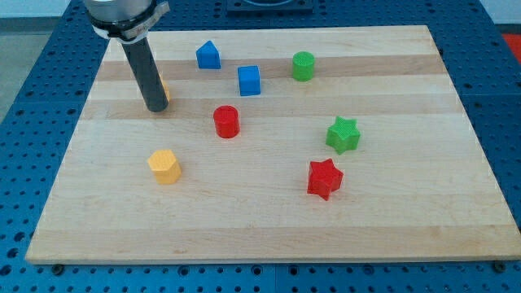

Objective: Place the yellow heart at the top left of the board

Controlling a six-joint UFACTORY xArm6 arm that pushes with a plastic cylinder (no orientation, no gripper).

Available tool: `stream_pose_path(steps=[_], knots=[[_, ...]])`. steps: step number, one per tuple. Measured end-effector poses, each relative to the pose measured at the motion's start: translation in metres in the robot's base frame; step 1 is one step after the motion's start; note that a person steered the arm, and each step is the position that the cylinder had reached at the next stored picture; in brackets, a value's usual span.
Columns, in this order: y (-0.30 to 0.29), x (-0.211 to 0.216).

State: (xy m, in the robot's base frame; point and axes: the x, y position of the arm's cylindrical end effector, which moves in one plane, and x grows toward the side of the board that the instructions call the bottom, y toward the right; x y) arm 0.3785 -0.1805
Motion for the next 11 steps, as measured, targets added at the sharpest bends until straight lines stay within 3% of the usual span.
stream_pose_path(steps=[5,11], knots=[[-0.007,-0.021],[0.018,-0.093]])
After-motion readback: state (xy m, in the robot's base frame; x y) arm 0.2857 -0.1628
